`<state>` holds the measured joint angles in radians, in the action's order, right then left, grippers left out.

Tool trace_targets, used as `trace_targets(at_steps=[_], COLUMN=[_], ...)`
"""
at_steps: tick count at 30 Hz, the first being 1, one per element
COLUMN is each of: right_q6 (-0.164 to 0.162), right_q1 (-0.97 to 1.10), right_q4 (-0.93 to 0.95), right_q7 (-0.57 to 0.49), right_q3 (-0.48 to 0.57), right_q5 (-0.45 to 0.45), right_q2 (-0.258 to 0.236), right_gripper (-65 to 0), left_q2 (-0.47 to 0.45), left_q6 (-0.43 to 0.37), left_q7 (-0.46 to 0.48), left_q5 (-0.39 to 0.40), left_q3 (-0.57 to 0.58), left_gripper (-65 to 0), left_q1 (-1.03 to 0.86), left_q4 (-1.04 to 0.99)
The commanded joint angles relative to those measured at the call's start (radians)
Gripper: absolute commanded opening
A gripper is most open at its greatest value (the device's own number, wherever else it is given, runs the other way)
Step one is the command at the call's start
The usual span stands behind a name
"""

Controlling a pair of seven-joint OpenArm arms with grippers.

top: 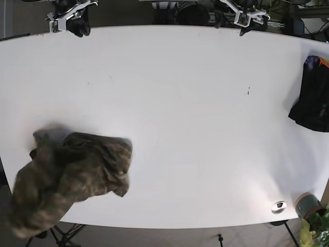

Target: Fold the T-shirt properly

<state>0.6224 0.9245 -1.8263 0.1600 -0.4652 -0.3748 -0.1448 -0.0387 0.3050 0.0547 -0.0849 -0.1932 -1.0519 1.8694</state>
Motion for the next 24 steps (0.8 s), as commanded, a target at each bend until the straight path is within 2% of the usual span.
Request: trace_targets(at_steps=[1, 4, 7, 10, 19, 24], right_q6=[0.003, 0.003, 0.003, 0.003, 0.003, 0.003], right_q1=[0.041, 0.087, 0.106, 0.1, -0.035, -0.12], right_q4=[-0.017, -0.017, -0.017, -0.017, -0.072, -0.077], right_q7=[-0.024, -0.026, -0.026, -0.026, -0.024, -0.023], right_q3=[-0.01, -0.005, -0.004, -0.004, -0.005, -0.008], right_q5=[-0.028, -0.028, -0.028, -0.028, -0.019, -0.019], right_q2=[-0.009, -0.006, -0.005, -0.005, -0.008, -0.011], right_gripper=[-52.8, -52.8, -52.8, -52.8, -52.8, -52.0], left_q2=[0.001, 0.001, -0.002, 0.0, 0.001, -0.007], left_q6=[0.003, 0.004, 0.006, 0.006, 0.003, 0.003], left_q7=[0.024, 0.023, 0.023, 0.021, 0.018, -0.1], left_q5=[0.014, 0.064, 0.126, 0.153, 0.149, 0.149], left_q3=[0.001, 0.001, 0.001, 0.001, 0.036, 0.068], left_gripper=[-21.8, -24.7, -25.7, -25.7, -25.3, -25.3], left_q1=[-0.037, -0.081, -0.109, -0.11, -0.017, 0.098], left_q4=[0.016, 0.009, 0.006, 0.003, 0.045, 0.045])
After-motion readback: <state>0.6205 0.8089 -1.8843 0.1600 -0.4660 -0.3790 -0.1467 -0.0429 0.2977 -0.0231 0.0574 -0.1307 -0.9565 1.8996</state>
